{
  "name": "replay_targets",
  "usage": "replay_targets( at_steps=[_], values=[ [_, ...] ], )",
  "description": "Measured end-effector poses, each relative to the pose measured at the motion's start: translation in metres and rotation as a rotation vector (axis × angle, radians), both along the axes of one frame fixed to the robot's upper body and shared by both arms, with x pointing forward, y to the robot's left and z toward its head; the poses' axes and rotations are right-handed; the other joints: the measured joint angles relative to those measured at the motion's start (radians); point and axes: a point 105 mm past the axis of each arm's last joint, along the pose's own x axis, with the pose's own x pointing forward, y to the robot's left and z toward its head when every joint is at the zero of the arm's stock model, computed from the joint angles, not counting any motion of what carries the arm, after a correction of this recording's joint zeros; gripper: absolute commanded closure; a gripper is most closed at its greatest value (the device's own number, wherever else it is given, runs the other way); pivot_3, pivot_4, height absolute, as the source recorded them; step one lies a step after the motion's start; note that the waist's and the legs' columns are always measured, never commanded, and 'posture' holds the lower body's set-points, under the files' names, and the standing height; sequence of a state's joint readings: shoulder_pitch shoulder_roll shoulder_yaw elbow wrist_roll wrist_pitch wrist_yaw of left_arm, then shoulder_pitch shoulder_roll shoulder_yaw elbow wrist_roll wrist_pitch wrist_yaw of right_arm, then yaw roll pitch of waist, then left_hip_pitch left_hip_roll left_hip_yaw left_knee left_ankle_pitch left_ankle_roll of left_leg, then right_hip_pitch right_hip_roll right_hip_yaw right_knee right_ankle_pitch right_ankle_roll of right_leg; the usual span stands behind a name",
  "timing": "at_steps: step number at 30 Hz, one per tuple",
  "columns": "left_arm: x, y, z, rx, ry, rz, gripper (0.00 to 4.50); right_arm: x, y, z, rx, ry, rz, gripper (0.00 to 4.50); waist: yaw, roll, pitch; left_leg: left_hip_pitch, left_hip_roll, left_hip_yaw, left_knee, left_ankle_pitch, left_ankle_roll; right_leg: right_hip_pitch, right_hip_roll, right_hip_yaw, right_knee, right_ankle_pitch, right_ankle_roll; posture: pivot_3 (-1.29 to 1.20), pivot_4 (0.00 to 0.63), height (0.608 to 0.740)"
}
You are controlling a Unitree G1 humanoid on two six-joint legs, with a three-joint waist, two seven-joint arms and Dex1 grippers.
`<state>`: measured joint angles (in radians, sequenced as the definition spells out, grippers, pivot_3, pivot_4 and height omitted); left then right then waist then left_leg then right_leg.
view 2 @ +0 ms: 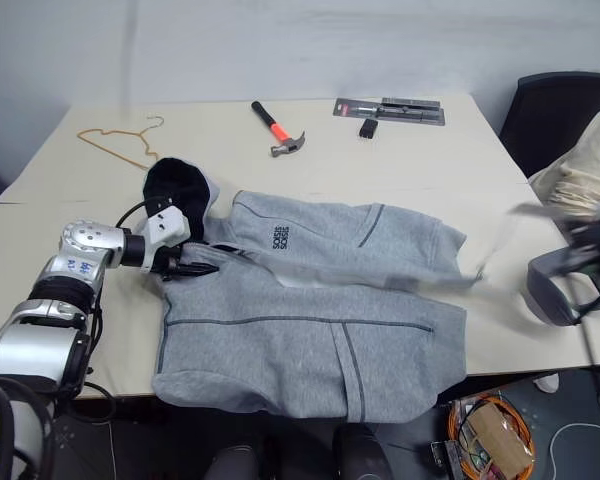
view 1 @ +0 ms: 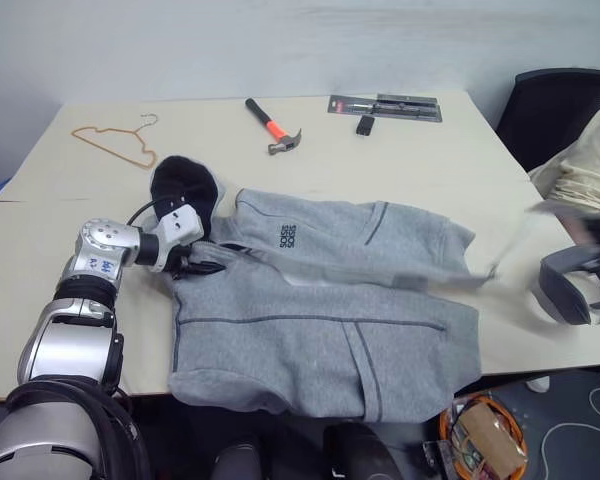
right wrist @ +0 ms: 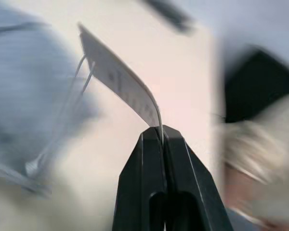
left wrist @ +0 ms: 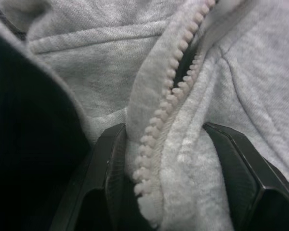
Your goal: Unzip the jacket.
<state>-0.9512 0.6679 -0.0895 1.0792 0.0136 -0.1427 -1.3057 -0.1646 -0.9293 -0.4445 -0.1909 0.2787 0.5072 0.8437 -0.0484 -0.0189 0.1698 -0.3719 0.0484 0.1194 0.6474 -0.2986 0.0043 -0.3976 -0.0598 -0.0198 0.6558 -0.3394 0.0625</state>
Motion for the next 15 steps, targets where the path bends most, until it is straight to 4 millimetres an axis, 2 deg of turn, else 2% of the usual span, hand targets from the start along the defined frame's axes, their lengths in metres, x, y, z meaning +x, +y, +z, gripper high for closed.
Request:
replay_targets(
  at_steps=[2,3,6,9,10,14,15],
  values=[
    [-0.011,-0.002,0.005,-0.036,0.040,-0.049,1.88,0.005,0.021,-0.006,0.002,0.054,0.123,4.11,0.001,0.002,0.006,-0.003,0.000,0.000,0.001,0.003,-0.005,-0.002,-0.001,0.000,-0.001,0.000,0.000,0.00,0.150,0.740],
    [-0.015,-0.003,0.006,-0.045,0.058,-0.068,1.88,0.005,0.021,-0.009,-0.004,0.080,0.148,3.93,0.003,0.002,0.007,-0.005,0.000,0.000,0.002,0.003,-0.005,-0.002,-0.001,0.000,-0.002,0.000,0.001,0.00,0.150,0.740],
    [-0.034,0.003,0.010,-0.033,0.099,-0.099,1.29,0.000,0.011,-0.011,-0.023,0.186,0.182,2.90,0.016,0.002,0.008,-0.011,0.000,0.001,0.002,0.001,-0.003,-0.007,-0.002,0.000,-0.003,0.000,0.001,0.00,0.150,0.740],
    [-0.053,0.010,0.025,-0.018,0.128,-0.112,0.38,-0.016,0.003,-0.012,-0.008,0.292,0.227,1.89,0.026,0.001,0.008,-0.021,0.000,0.000,0.005,0.001,-0.003,-0.016,-0.002,-0.001,-0.002,0.000,0.001,0.00,0.150,0.740],
    [-0.057,0.014,0.032,-0.008,0.125,-0.104,0.03,-0.024,-0.002,-0.012,0.006,0.326,0.228,1.49,0.027,0.001,0.009,-0.021,0.000,0.000,0.005,0.001,-0.002,-0.016,-0.002,-0.001,-0.002,0.000,0.001,0.00,0.150,0.740],
    [-0.075,0.042,0.081,-0.023,0.067,-0.003,0.00,-0.058,-0.033,0.007,0.120,0.393,0.169,0.19,0.027,-0.001,0.011,-0.019,0.000,0.000,0.006,0.000,-0.002,-0.014,-0.002,0.000,-0.005,0.000,0.001,0.00,0.150,0.740],
    [-0.080,0.047,0.097,-0.041,0.034,0.016,0.00,-0.067,-0.038,0.015,0.156,0.399,0.156,0.04,0.025,-0.002,0.011,-0.016,0.000,0.000,0.005,0.000,-0.001,-0.012,-0.002,0.000,-0.005,0.000,0.001,0.00,0.150,0.740]
  ],
)
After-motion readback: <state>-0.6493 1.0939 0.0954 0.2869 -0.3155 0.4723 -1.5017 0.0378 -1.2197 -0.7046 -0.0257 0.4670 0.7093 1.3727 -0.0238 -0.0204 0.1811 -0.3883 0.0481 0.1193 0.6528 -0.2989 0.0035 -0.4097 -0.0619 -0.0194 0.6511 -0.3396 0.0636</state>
